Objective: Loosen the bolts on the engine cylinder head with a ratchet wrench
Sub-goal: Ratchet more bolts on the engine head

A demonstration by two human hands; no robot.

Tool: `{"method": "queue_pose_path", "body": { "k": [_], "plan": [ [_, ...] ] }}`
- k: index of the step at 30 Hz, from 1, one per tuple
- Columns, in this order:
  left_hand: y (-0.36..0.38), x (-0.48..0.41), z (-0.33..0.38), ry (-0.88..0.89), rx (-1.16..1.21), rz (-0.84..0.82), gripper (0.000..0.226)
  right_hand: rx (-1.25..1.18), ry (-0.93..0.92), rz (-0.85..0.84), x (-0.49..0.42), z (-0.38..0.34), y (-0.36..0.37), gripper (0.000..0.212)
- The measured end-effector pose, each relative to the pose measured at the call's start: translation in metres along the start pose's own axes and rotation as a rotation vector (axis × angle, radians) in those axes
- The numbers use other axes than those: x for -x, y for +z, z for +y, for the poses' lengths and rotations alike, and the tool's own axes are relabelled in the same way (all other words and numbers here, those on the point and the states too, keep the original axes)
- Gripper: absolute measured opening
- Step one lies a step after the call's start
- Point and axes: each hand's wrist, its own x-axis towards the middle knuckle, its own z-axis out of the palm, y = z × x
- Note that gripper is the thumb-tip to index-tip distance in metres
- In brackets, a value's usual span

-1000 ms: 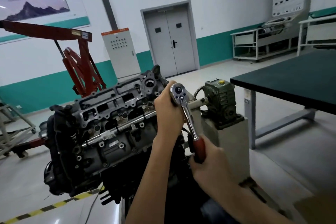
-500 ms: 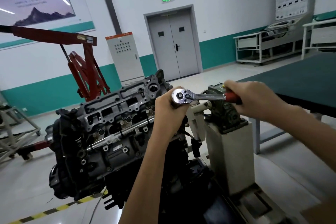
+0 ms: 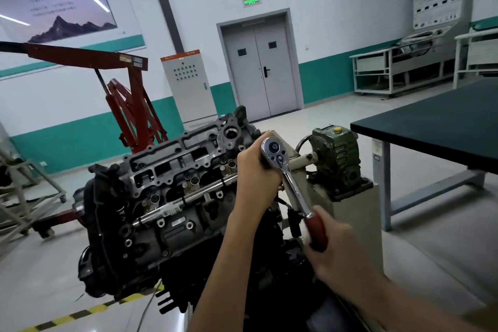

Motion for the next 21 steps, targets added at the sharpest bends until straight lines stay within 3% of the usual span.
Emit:
{"method": "queue_pose_path", "body": {
  "k": [3,6,9,12,15,18,21],
  "plan": [
    [0.001,-0.001,-0.002,-0.046,-0.009,-0.007,0.035,0.323,-0.122,-0.099,-0.035,0.021,-0.054,0.035],
    [0.0,-0.002,0.0,-0.076,-0.013,-0.024,0.017,0.604,-0.312,-0.067,-0.082,0.017,-0.102,0.033],
    [-0.005,-0.003,0.002,-0.1,0.003,-0.071,0.015,0.705,-0.356,-0.046,-0.105,0.011,-0.113,0.037],
    [-0.007,-0.002,0.0,-0.069,0.024,-0.062,0.036,0.521,-0.275,-0.067,-0.077,0.022,-0.088,0.033],
    [0.0,0.0,-0.001,-0.026,0.002,0.03,0.034,0.213,-0.081,-0.034,-0.025,0.018,-0.038,0.033],
    [0.004,0.001,-0.005,-0.015,-0.041,0.129,0.043,-0.077,-0.02,0.103,0.005,-0.011,0.015,0.04],
    [-0.003,0.002,-0.007,-0.013,0.009,0.093,0.042,-0.246,0.045,0.122,0.014,-0.031,0.044,0.037]
  ]
}}
